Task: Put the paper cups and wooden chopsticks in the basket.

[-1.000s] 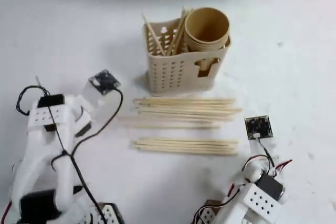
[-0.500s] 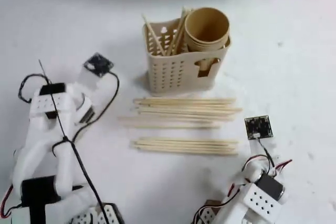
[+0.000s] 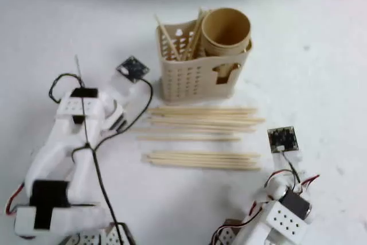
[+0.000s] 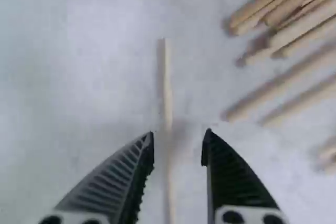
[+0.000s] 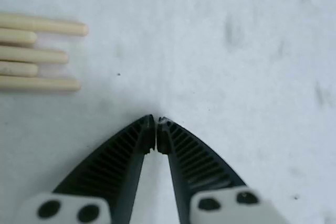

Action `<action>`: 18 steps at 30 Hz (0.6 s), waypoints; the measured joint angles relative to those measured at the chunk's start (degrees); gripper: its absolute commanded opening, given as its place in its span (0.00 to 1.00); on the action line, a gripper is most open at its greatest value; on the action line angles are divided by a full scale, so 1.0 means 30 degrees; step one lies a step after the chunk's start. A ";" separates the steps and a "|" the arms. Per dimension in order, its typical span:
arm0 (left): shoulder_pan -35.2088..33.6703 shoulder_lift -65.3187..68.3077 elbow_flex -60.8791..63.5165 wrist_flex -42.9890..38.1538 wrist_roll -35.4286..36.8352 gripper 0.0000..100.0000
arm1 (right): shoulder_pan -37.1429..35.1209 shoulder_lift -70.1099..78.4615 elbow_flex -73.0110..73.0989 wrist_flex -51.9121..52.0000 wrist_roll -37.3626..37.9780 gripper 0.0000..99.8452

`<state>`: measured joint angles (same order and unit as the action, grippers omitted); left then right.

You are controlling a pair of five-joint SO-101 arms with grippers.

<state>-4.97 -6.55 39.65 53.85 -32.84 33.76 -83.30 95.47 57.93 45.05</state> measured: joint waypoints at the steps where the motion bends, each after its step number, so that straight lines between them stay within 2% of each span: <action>1: -0.0059 0.0615 0.0000 -0.0322 0.0000 0.17 | 0.0000 0.0000 0.0000 0.0000 0.0000 0.02; 4: -0.0381 0.2168 -0.0029 -0.1377 0.0000 0.17 | 0.0000 0.0000 0.0000 0.0000 0.0000 0.02; 8: -0.0645 0.3282 -0.1055 -0.1436 0.0000 0.16 | 0.0000 0.0000 0.0000 0.0000 0.0000 0.02; 18: -0.0615 0.5861 -0.4454 0.1817 0.0029 0.12 | 0.0000 0.0000 0.0000 0.0000 0.0000 0.02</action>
<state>-6.81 11.03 26.29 59.30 -32.75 33.76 -83.30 95.47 57.93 45.05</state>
